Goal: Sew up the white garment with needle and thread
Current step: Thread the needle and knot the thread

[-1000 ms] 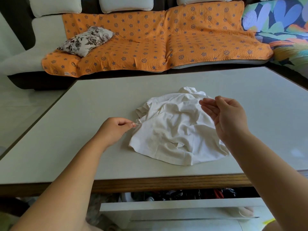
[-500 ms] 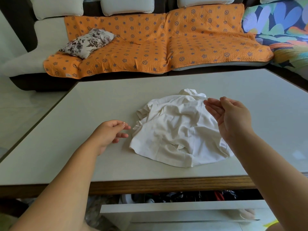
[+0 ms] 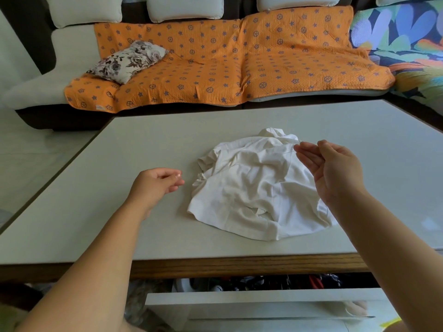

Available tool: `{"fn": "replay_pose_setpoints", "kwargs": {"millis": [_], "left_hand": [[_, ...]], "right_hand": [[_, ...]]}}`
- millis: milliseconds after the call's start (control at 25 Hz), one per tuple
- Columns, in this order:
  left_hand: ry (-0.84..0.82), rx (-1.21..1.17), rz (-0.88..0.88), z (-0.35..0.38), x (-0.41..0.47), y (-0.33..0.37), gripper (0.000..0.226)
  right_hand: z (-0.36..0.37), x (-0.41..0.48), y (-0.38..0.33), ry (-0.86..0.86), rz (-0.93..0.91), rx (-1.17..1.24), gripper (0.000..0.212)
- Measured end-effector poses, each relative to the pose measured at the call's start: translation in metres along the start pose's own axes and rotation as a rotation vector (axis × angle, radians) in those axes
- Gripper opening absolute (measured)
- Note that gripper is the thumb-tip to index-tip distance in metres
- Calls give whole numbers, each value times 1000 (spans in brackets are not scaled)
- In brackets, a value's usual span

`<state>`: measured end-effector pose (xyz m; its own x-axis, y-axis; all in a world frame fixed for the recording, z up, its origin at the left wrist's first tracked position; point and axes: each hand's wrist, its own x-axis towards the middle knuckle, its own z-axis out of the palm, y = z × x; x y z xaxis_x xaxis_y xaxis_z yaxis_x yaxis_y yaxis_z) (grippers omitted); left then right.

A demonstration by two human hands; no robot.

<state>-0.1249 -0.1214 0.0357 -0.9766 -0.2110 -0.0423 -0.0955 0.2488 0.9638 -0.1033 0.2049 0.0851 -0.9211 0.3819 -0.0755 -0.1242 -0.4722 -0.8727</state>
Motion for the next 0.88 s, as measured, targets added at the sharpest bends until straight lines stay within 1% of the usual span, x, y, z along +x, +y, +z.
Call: {"fn": "replay_pose_setpoints", "kwargs": {"millis": [240,320,360,400,440,480,520,560,600,640,680,720,800,880], "left_hand": [[67,270,61,-3,2,0,22],[100,334,27,-4,3,-2,18],[128,415,3,-4,3,0,15],[164,583,-4,-2,1,6,21],[192,767,33,1,-4,14,32],[193,841,120,9,-12,26,42],[134,783,230,22,-22,40,48],[6,590,318,36,-34,53,50],[-165,345,341,52,-48,64,52],[-340,144,313,68,-61,72,53],[-479,15,267,80,-69,74,53],[-569,-60,218,88,-73,74,53],[-627,-159,139,93,-73,71,44],[-607,-190,109,94,-70,68,29]], "right_hand": [[0,0,0,-24,6,23,17],[1,-3,0,-44,15,5,13],[2,-5,-1,-63,7,-52,12],[3,-8,-1,-92,-15,-163,11],[4,-12,-1,-129,-57,-320,10],[6,-16,-1,-174,-112,-494,9],[8,-21,0,-220,-172,-649,8],[11,-25,2,-269,-226,-759,7],[14,-29,3,-316,-267,-820,6],[17,-32,4,-359,-292,-853,6],[18,-34,6,-393,-308,-879,7],[20,-36,6,-415,-306,-892,8],[20,-39,6,-430,-263,-854,6],[19,-40,6,-427,-213,-789,4]]}}
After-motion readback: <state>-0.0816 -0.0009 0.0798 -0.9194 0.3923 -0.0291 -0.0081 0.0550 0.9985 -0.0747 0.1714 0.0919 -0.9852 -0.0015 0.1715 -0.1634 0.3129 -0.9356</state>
